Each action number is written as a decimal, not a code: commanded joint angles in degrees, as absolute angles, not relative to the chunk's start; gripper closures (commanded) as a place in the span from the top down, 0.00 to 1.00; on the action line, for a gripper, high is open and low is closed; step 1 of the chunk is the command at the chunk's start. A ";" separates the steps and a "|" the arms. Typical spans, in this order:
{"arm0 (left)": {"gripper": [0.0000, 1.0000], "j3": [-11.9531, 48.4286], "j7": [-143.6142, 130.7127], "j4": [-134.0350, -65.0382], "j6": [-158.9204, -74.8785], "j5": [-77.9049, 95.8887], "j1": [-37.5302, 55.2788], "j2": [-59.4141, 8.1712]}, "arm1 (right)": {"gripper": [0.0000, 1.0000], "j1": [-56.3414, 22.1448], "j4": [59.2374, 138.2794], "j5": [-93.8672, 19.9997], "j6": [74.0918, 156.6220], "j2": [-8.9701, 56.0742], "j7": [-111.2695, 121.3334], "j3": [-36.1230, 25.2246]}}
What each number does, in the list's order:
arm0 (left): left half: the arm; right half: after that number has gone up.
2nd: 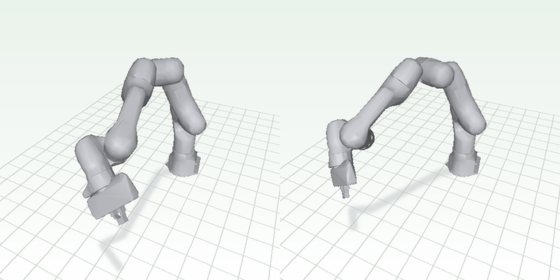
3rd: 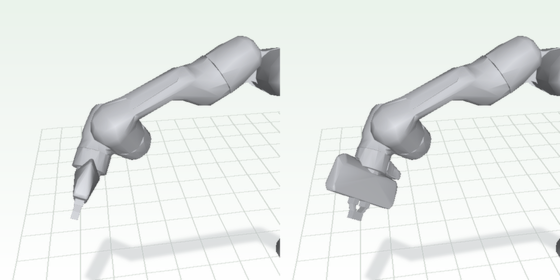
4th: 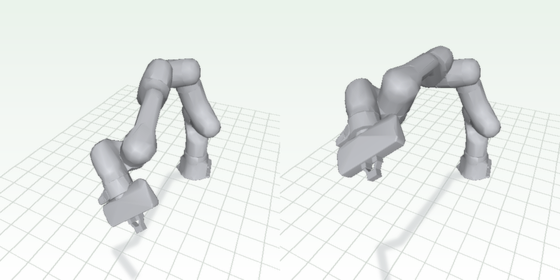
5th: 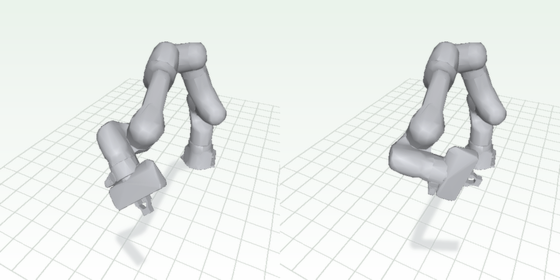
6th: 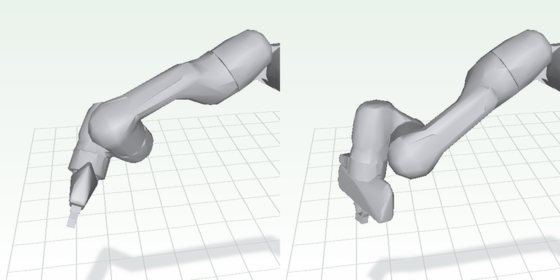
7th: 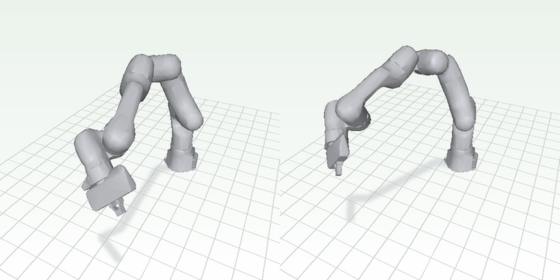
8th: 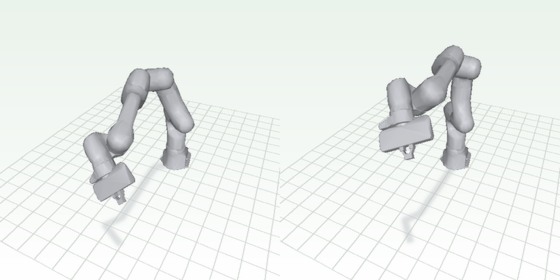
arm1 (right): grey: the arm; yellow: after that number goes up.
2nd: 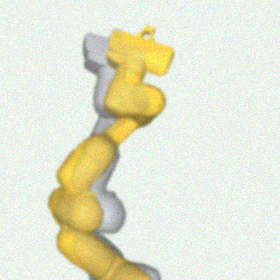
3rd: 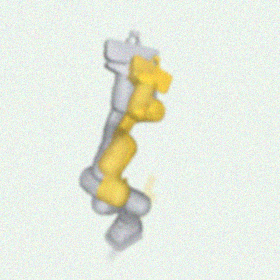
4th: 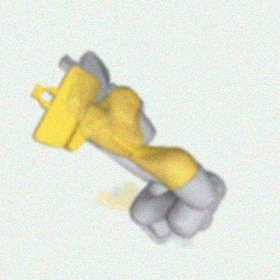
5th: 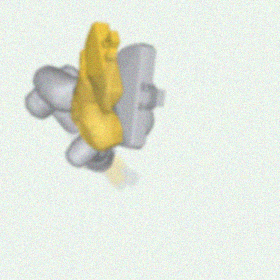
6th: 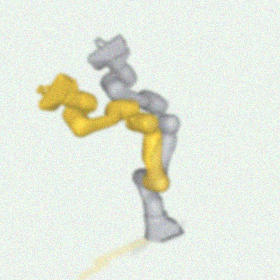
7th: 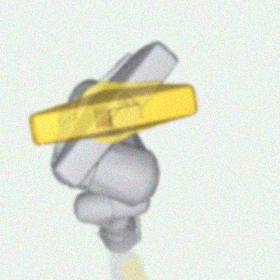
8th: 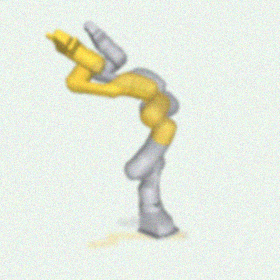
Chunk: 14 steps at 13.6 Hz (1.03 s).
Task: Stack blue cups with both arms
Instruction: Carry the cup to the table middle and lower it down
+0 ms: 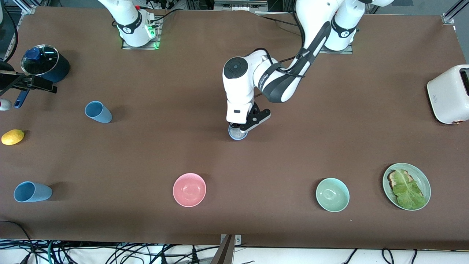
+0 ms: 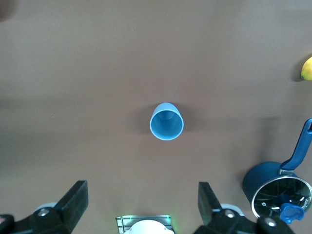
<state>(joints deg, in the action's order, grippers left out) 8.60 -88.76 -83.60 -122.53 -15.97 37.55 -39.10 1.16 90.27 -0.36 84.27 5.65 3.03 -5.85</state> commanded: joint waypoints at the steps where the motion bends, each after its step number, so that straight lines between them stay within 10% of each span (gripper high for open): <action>1: 0.00 7.56 -91.92 -80.17 -122.43 -18.02 39.55 -40.69 | 1.00 1.85 90.09 -0.44 83.67 5.36 3.87 -5.45; 14: 0.00 6.86 -98.96 -79.63 -124.89 -18.98 42.10 -44.82 | 1.00 1.76 90.09 -0.35 83.67 5.36 3.87 -5.36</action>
<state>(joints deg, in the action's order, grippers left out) 7.61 -96.76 -81.47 -124.21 -16.37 41.27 -42.71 1.18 90.27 -0.36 84.27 5.65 3.03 -5.84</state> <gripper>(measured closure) 0.934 0.000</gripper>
